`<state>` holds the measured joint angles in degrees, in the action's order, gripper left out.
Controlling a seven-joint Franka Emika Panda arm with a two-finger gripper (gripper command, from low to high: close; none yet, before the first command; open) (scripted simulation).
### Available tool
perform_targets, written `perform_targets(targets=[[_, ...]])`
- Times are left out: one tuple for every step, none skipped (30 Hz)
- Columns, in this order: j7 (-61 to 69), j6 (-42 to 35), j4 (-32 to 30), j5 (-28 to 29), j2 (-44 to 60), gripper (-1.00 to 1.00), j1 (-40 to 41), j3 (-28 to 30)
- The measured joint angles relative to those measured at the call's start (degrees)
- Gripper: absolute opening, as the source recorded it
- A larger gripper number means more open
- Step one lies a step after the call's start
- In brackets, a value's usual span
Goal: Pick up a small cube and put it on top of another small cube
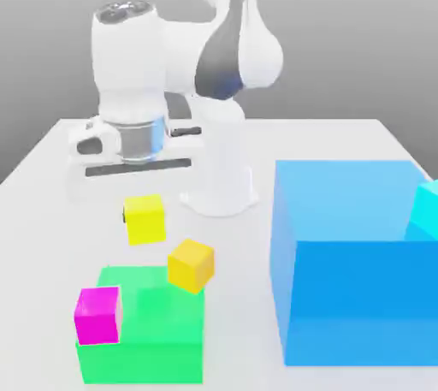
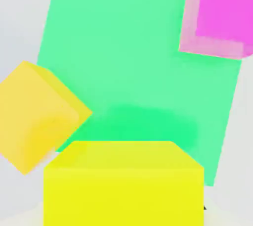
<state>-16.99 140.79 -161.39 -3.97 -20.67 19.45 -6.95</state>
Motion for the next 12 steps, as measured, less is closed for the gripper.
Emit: perform_targets(targets=[[-1.5,-1.5,0.6,-0.6,-0.9,-1.0,-0.7,-1.0],[-2.9,-2.9,1.2,-1.3,-1.8,-1.0,-1.5,-1.9],[-4.4,-4.4,1.7,-1.9,-2.8,-1.0,-2.2,-2.8],[-5.2,-4.0,1.8,-2.2,-2.3,-1.0,-2.5,-3.5],[-5.6,-2.6,1.5,-2.4,-1.1,-1.0,-2.6,-3.9],[-5.9,-0.6,1.1,-2.4,0.4,-1.0,-2.6,-4.2],[-6.2,1.6,0.6,-2.3,2.2,-1.0,-2.5,-4.6],[-6.4,4.0,0.1,-2.1,4.0,-1.0,-2.3,-4.8],[-6.6,6.2,-0.4,-1.9,5.7,1.0,-2.1,-5.1],[-6.6,6.2,-0.4,-1.9,5.7,1.0,-2.1,-5.1],[-6.6,6.2,-0.4,-1.9,5.7,1.0,-2.1,-5.1],[-6.6,6.2,-0.4,-1.9,5.7,1.0,-2.1,-5.1]])
